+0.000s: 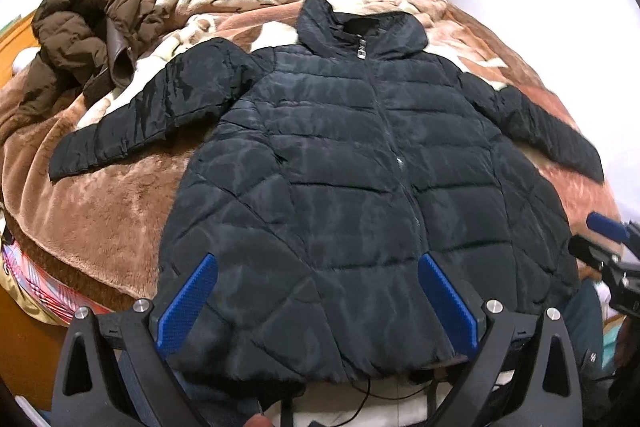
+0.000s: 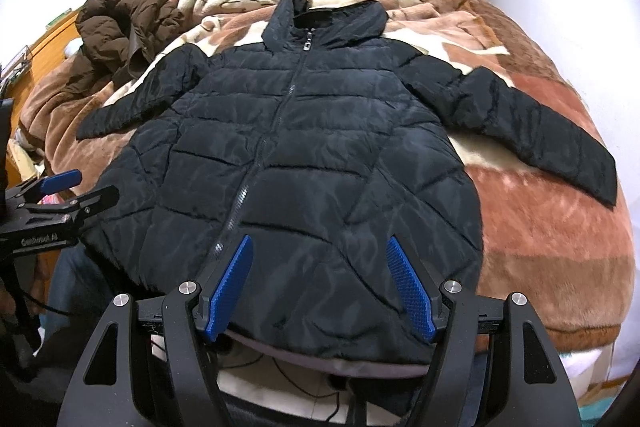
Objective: Fold large clothes
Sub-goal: 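Grasp the black jacket sleeve with the left tool and lift it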
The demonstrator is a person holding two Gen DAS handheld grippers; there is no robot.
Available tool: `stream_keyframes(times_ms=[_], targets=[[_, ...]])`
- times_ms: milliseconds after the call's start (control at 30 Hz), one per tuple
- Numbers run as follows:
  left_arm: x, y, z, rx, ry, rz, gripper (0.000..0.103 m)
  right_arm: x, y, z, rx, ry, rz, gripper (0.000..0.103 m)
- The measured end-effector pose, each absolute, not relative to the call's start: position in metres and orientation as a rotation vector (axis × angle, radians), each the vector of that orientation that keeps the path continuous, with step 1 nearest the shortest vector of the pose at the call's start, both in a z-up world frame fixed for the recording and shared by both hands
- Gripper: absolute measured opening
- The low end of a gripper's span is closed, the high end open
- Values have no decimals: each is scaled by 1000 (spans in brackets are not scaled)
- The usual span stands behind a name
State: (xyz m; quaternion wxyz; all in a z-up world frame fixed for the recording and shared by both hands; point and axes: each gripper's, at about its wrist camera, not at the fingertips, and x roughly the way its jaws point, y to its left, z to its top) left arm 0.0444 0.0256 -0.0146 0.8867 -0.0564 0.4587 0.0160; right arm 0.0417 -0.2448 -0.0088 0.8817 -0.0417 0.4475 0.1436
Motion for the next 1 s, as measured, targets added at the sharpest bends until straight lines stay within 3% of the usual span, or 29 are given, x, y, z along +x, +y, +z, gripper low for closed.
stream_keyframes(times_ms=[133, 400, 1000], targets=[[61, 49, -14, -157, 948, 73, 95, 62, -235, -6, -86, 935, 323, 76], [102, 104, -25, -209, 949, 127, 95, 107, -213, -6, -128, 930, 338, 75], [171, 294, -109, -450, 958, 456, 92, 201, -173, -51, -197, 1003, 353, 76]])
